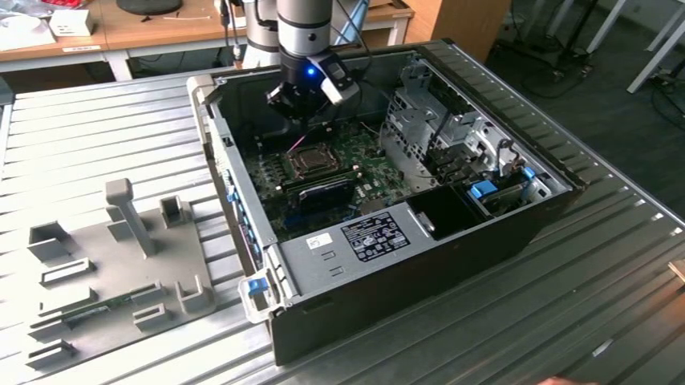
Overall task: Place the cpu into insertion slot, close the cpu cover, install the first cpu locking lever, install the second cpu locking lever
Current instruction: 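Install the first cpu locking lever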
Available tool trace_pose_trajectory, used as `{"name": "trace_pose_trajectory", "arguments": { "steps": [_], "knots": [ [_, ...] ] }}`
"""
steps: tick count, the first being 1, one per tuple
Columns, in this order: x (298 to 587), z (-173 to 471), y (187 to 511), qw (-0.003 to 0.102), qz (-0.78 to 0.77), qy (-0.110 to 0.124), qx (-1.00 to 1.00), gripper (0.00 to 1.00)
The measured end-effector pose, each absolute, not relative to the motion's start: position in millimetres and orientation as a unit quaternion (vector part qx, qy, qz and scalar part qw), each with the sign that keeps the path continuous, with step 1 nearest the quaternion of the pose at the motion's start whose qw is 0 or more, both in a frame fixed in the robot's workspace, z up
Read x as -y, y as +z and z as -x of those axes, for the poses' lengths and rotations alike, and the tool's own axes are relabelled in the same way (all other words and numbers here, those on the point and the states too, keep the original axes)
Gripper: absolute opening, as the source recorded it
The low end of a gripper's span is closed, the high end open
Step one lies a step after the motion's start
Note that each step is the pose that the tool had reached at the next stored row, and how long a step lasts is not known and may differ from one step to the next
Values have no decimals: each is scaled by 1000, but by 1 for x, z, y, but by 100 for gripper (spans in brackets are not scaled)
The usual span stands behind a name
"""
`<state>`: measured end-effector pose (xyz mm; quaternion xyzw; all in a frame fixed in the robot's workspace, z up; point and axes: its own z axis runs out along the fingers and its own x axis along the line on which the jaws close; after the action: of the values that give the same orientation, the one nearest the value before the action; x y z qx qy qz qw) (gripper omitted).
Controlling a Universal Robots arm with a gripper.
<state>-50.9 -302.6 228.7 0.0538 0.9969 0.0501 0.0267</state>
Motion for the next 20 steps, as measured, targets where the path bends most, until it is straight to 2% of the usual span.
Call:
{"name": "trace_pose_trajectory", "arguments": {
  "steps": [5, 11, 20],
  "knots": [
    [303, 52, 229, 28, -54, 52, -997, 11],
    [303, 54, 229, 27, -56, 87, -994, 11],
    [303, 54, 229, 31, -102, 87, -991, 11]
  ]
}}
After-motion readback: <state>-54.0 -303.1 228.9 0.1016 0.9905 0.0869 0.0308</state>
